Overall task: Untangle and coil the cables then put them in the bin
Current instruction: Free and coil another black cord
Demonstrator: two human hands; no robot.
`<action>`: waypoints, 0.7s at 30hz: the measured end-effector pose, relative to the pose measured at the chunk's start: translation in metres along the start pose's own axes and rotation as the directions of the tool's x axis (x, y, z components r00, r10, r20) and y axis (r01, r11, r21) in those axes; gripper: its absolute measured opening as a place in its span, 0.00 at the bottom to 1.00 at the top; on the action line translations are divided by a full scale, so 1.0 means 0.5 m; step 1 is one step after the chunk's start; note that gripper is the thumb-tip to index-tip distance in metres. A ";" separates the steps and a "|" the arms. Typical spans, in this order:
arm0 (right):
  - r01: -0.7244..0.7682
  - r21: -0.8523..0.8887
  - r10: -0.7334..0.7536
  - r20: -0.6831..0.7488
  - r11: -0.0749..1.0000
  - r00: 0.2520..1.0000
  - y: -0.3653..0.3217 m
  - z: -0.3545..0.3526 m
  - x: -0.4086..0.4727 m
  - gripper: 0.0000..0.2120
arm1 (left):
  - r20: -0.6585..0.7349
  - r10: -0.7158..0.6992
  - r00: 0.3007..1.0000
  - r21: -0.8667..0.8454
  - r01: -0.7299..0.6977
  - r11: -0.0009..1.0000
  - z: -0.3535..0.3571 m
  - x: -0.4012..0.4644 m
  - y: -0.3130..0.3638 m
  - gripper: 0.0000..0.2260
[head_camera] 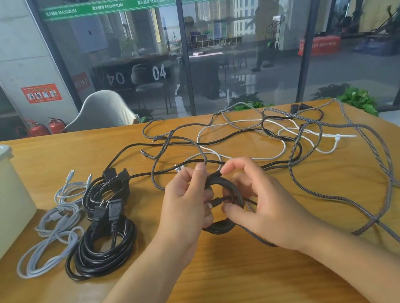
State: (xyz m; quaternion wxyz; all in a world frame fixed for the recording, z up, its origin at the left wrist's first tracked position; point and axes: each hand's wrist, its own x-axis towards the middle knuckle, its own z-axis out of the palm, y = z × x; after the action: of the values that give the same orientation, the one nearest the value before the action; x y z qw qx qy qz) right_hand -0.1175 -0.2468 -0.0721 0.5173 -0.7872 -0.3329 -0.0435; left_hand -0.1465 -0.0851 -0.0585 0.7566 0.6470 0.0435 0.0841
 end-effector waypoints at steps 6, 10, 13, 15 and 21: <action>0.081 -0.057 -0.085 -0.069 0.995 0.994 0.002 0.007 0.000 0.19 | 0.036 -0.002 0.999 -0.016 0.003 1.000 0.007 -0.003 0.000 0.13; 0.158 -0.088 -0.171 -0.166 0.984 0.971 0.002 0.007 -0.002 0.10 | 0.049 0.015 0.999 -0.053 -0.013 0.999 0.009 -0.003 0.003 0.12; 0.174 -0.108 -0.197 -0.268 0.979 0.943 0.001 0.009 0.000 0.08 | 0.054 0.009 0.999 -0.072 -0.005 0.997 0.010 -0.003 0.003 0.11; 0.166 -0.149 -0.209 -0.353 0.975 0.912 -0.001 0.010 0.003 0.08 | 0.052 0.003 0.999 -0.069 0.001 0.998 0.009 -0.001 0.001 0.11; 0.138 -0.165 -0.199 -0.448 0.977 0.872 -0.007 -0.003 0.008 0.07 | 0.030 -0.002 1.000 -0.005 0.002 1.000 0.000 0.005 -0.006 0.12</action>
State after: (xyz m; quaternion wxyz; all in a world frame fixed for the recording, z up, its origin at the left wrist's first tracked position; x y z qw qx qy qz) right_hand -0.1160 -0.2454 -0.0672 0.5242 -0.7537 -0.2640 -0.2957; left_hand -0.1438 -0.0850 -0.0615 0.7589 0.6462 0.0327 0.0738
